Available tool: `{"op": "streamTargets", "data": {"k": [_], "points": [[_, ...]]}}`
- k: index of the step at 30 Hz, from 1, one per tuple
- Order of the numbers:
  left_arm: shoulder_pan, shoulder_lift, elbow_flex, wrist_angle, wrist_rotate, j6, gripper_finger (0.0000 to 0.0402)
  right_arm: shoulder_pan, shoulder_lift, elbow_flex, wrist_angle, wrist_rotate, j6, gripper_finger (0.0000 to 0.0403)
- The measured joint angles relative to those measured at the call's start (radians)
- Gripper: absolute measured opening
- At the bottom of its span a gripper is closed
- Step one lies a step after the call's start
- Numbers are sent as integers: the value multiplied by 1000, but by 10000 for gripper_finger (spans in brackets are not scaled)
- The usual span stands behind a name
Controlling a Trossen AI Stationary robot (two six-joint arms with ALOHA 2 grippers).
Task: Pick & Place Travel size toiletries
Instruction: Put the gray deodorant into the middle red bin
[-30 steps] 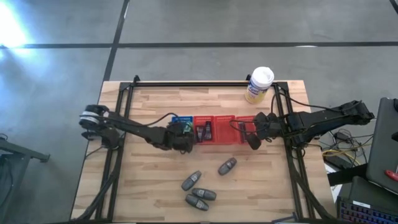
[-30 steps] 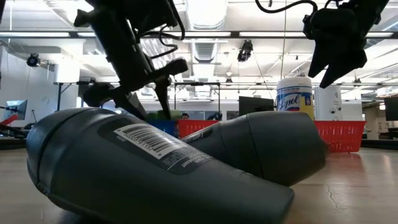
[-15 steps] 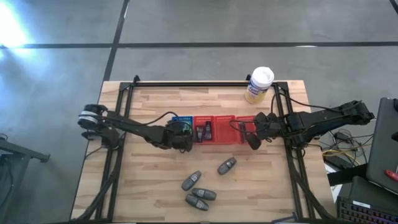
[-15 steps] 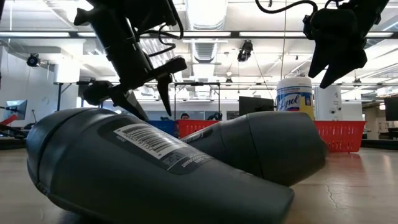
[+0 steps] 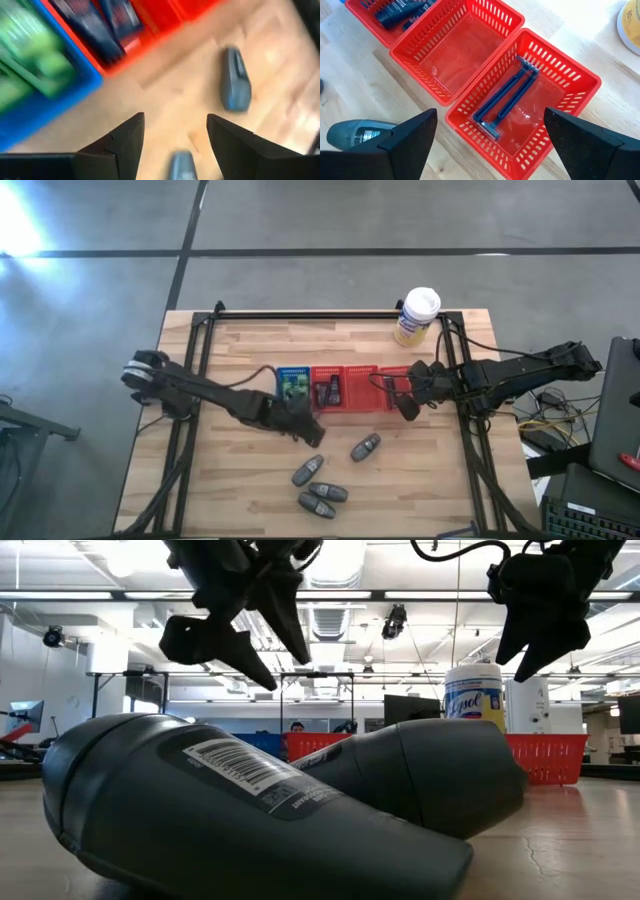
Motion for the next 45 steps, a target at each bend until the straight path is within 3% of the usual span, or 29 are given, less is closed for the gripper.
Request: {"op": "streamTargets", "data": {"k": [5,10,17,23,28,36,45], "points": [[-80,103,88,-34,40,-88,218,0,0,0,2,0,0,364],[-127,224,234,-262,80,-146,218,0,1,-1,2,0,0,364],[-175,325,372,-340,204,49,218,0,2,-1,2,-20,0,364],[-187,360,377,-349,224,-76,222,2,1,-1,1,-31,3,364],[-186,372,377,-347,226,-114,257,2,2,-2,1,-32,1,364],[-188,398,376,-348,239,-9,325,2,2,-3,0,-35,-4,364],[-187,466,378,-332,238,82,326,2,2,-7,-1,-35,-11,364]]}}
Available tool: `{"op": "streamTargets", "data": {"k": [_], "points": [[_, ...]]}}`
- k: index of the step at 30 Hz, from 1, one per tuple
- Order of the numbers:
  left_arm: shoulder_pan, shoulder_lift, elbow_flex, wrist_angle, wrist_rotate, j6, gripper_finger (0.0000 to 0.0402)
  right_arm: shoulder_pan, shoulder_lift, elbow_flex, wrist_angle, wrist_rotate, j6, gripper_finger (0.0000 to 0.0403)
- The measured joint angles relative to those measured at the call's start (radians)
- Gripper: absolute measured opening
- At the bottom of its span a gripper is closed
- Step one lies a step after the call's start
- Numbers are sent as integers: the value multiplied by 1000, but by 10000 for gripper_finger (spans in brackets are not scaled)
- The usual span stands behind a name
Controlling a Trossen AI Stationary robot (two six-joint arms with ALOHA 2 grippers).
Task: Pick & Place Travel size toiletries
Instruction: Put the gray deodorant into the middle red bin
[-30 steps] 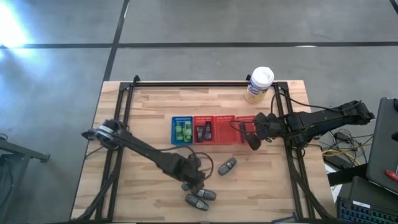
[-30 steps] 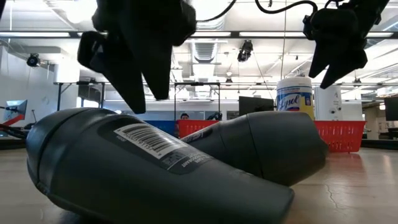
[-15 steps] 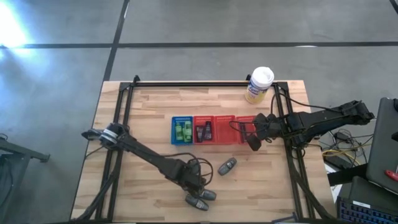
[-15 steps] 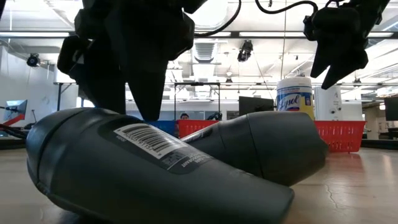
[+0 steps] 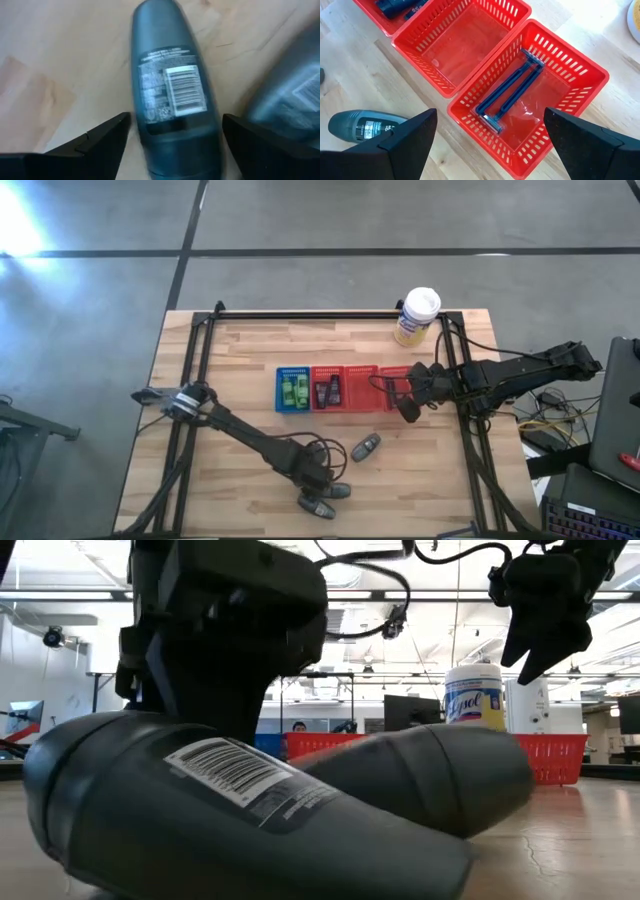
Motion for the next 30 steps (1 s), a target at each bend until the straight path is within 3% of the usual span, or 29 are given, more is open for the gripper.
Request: {"op": "streamTargets", "data": {"k": [6,13,18,23,26,30], "points": [[0,16,1,1,-4,29,310,0,0,-3,0,0,0,364],[1,-8,-4,-20,-17,77,216,0,-1,-3,1,-33,0,363],[1,-65,-3,-54,-168,82,213,0,-2,-4,7,-64,0,364],[2,-152,-2,-53,-404,127,215,-4,-2,-4,61,-157,0,364],[10,-210,-2,0,-499,287,221,-11,-1,-5,154,-221,1,363],[54,-229,0,86,-483,506,220,-55,11,-5,310,-300,-4,363]]}}
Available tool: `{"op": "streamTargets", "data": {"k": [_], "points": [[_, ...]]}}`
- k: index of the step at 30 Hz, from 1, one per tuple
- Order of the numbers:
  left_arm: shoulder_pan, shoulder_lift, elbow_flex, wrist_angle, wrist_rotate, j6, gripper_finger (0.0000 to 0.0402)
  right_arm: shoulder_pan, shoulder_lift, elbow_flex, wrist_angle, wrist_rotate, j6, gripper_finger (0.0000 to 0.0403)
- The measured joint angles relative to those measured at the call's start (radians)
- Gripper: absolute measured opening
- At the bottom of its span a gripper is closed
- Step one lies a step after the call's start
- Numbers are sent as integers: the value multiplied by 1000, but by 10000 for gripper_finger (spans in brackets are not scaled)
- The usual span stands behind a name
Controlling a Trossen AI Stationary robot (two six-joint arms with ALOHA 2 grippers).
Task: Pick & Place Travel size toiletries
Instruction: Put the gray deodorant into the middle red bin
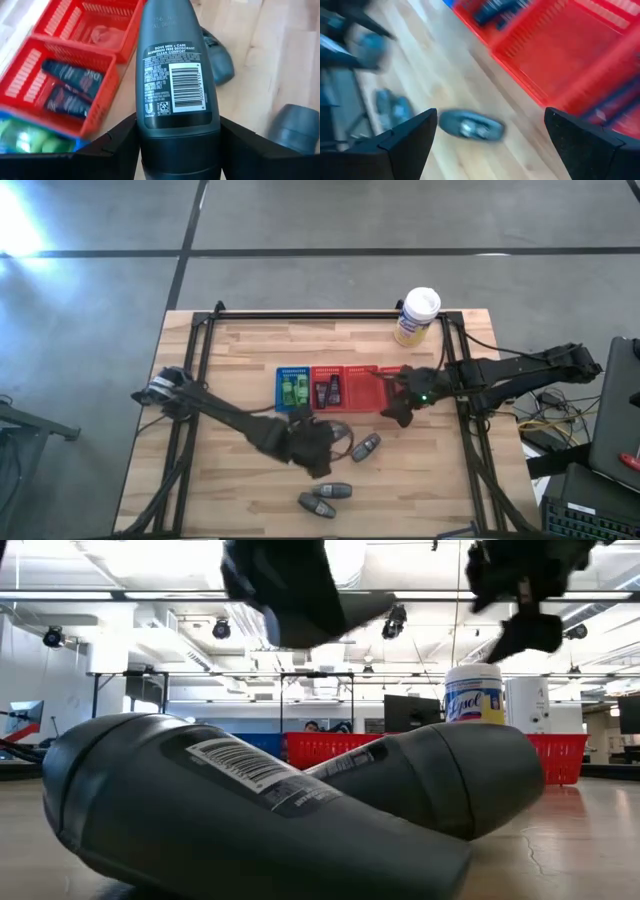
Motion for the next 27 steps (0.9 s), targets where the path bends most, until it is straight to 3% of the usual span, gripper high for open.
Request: {"op": "streamTargets", "data": {"k": [7,15,27], "points": [[107,-12,-2,44,45,198,220,-75,34,0,159,-135,27,363],[168,-39,-1,130,81,404,220,-81,37,0,279,-118,119,363],[208,-43,-1,189,89,575,220,-80,122,7,396,-109,189,363]]}}
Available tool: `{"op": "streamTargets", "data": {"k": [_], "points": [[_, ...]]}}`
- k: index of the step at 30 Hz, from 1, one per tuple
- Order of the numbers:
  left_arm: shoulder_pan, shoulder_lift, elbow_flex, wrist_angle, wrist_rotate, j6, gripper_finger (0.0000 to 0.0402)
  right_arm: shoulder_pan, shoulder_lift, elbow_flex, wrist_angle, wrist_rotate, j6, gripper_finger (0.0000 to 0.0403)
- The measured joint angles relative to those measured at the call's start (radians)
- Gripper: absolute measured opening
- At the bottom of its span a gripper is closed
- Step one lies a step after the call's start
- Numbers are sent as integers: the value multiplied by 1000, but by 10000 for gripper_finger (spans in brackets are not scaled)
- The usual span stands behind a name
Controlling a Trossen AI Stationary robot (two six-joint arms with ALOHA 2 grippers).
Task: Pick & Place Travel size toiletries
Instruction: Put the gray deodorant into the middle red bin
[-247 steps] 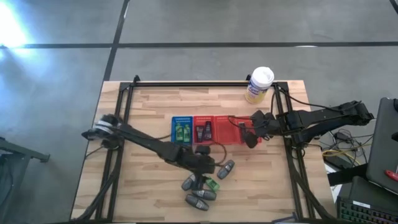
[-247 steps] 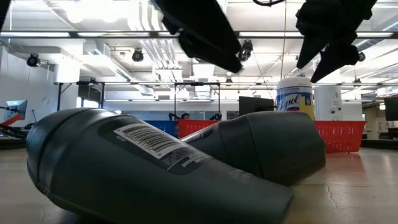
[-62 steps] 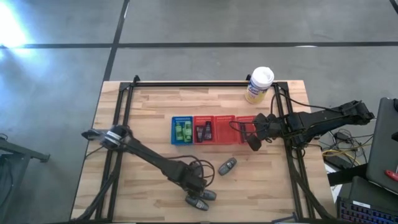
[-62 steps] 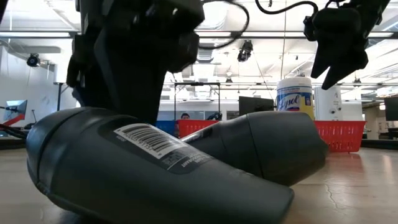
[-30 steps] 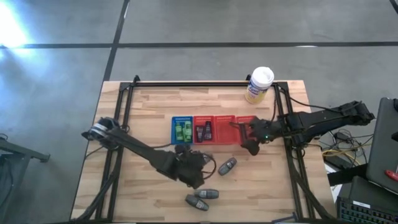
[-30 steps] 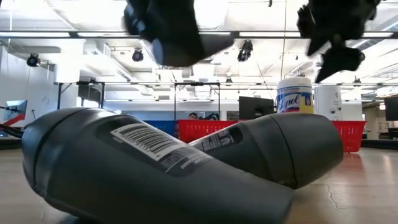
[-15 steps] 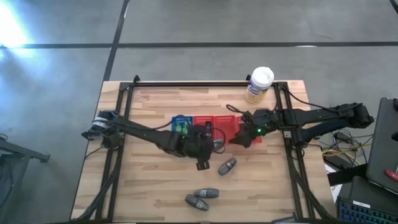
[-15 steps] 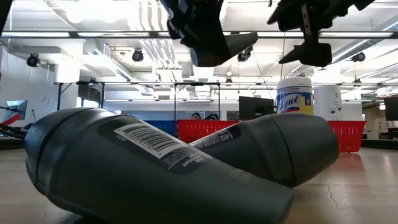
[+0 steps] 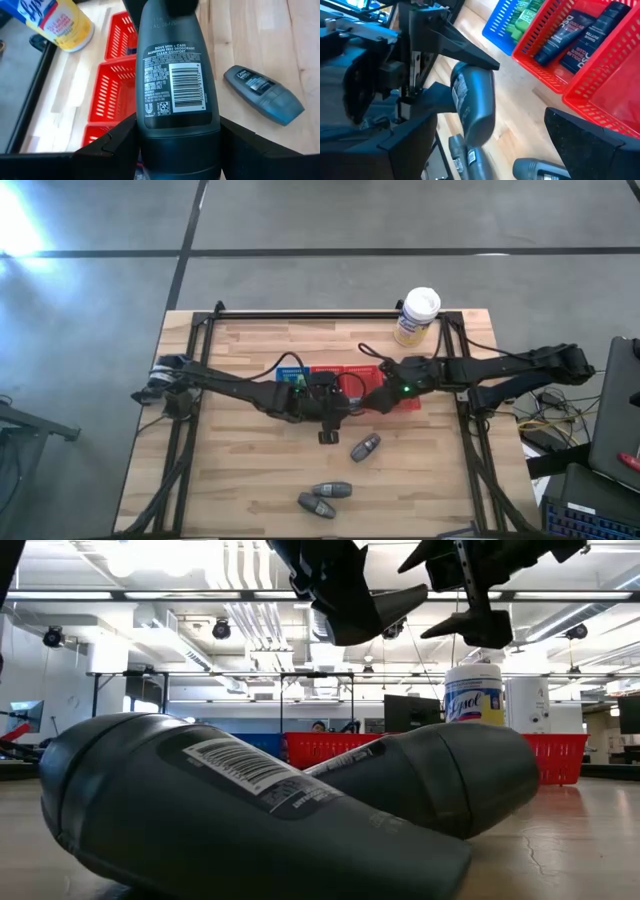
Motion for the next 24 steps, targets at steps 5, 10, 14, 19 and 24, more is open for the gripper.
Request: {"op": "streamTargets", "data": {"k": [5,10,14,19,24], "points": [[0,0,0,12,1,27,220,0,19,1,10,2,10,363],[4,0,0,58,14,60,220,0,27,1,46,3,19,363],[16,0,0,118,28,68,220,0,47,1,52,1,34,363],[21,0,-3,130,40,69,220,3,60,1,61,1,36,363],[21,0,-25,128,40,67,220,2,58,1,61,1,36,361]]}}
